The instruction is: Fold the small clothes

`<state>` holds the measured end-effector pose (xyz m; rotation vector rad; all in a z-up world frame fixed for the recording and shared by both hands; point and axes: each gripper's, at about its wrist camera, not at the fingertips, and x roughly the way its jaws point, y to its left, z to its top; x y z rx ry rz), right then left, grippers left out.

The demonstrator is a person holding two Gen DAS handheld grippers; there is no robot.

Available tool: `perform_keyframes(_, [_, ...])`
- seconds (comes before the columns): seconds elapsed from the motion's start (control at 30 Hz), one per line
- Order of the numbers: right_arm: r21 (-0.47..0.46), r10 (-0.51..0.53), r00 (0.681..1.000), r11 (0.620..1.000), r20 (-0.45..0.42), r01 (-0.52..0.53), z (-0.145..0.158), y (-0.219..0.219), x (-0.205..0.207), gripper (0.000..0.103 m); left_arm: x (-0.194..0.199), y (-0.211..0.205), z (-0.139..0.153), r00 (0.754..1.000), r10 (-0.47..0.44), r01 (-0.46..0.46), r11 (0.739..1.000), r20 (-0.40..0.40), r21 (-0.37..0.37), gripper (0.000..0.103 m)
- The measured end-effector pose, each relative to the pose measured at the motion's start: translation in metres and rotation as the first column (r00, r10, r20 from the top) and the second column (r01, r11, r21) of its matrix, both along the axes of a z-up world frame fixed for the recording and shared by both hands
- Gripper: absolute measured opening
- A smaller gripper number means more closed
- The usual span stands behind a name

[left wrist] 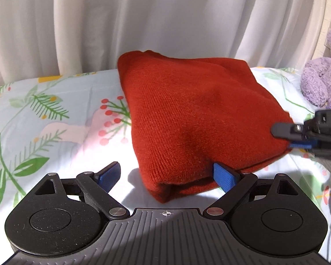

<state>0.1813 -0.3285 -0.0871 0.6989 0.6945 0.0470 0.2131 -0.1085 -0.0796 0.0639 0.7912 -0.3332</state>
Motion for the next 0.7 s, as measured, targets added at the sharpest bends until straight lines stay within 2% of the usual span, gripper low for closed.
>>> perform_keyframes(0.03, [0.002, -0.01, 1.0, 1.0, 0.015, 0.01, 0.003, 0.003, 0.002, 0.02, 0.002, 0.0, -0.001, 1.0, 0.009, -0.009, 1.0, -0.001, 0.007, 0.095])
perform_keyframes(0.07, [0.052, -0.027, 0.999, 0.998, 0.034, 0.025, 0.004, 0.003, 0.003, 0.019, 0.003, 0.0, 0.0, 1.0, 0.023, -0.023, 1.0, -0.001, 0.013, 0.096])
perform_keyframes(0.1, [0.155, -0.035, 0.998, 0.988, 0.057, 0.026, 0.004, -0.003, 0.001, 0.018, 0.004, 0.002, 0.001, 0.999, 0.037, -0.037, 0.999, 0.0, 0.011, 0.096])
perform_keyframes(0.13, [0.291, -0.044, 0.996, 0.957, 0.075, 0.021, -0.001, -0.011, 0.0, 0.018, 0.006, 0.004, 0.003, 0.998, 0.056, -0.056, 0.998, 0.006, 0.001, 0.096])
perform_keyframes(0.17, [0.429, -0.062, 0.995, 0.903, 0.084, 0.02, -0.008, -0.021, -0.003, 0.018, 0.006, 0.008, 0.005, 0.997, 0.075, -0.074, 0.997, 0.017, -0.016, 0.096])
perform_keyframes(0.2, [0.526, -0.084, 0.993, 0.85, 0.08, 0.029, -0.017, -0.03, -0.006, 0.018, 0.007, 0.011, 0.007, 0.995, 0.094, -0.093, 0.995, 0.029, -0.029, 0.096])
perform_keyframes(0.23, [0.547, -0.106, 0.993, 0.835, 0.059, 0.057, -0.022, -0.035, -0.006, 0.018, 0.007, 0.015, 0.009, 0.992, 0.117, -0.115, 0.993, 0.041, -0.037, 0.096])
perform_keyframes(0.27, [0.494, -0.124, 0.992, 0.864, 0.023, 0.096, -0.024, -0.038, -0.006, 0.018, 0.007, 0.018, 0.01, 0.99, 0.134, -0.132, 0.99, 0.045, -0.046, 0.096])
perform_keyframes(0.33, [0.283, -0.126, 0.992, 0.951, -0.022, 0.127, -0.02, -0.032, -0.005, 0.017, 0.007, 0.024, 0.011, 0.99, 0.144, -0.143, 0.986, 0.009, -0.085, 0.094])
perform_keyframes(0.4, [0.172, -0.101, 0.995, 0.98, -0.01, 0.101, -0.015, -0.022, -0.006, 0.017, 0.006, 0.032, 0.014, 0.989, 0.144, -0.146, 0.979, -0.027, -0.145, 0.093])
perform_keyframes(0.43, [0.085, -0.087, 0.996, 0.993, 0.002, 0.087, -0.008, -0.014, -0.006, 0.017, 0.006, 0.039, 0.018, 0.989, 0.14, -0.146, 0.97, -0.044, -0.192, 0.092])
perform_keyframes(0.5, [-0.121, -0.055, 0.998, 0.991, 0.039, 0.059, 0.005, 0.001, -0.006, 0.017, 0.008, 0.054, 0.028, 0.985, 0.16, -0.171, 0.939, -0.062, -0.297, 0.089])
perform_keyframes(0.57, [-0.266, -0.027, 0.999, 0.963, 0.039, 0.036, 0.013, 0.013, -0.006, 0.018, 0.013, 0.067, 0.044, 0.981, 0.187, -0.19, 0.909, -0.045, -0.37, 0.09])
perform_keyframes(0.63, [-0.302, -0.015, 1.0, 0.953, 0.026, 0.022, 0.018, 0.014, -0.006, 0.023, 0.025, 0.069, 0.057, 0.983, 0.182, -0.176, 0.908, -0.02, -0.381, 0.096])
perform_keyframes(0.7, [-0.303, -0.041, 0.998, 0.952, 0.046, 0.053, 0.029, 0.013, -0.007, 0.027, 0.039, 0.064, 0.06, 0.987, 0.158, -0.158, 0.914, -0.03, -0.373, 0.096])
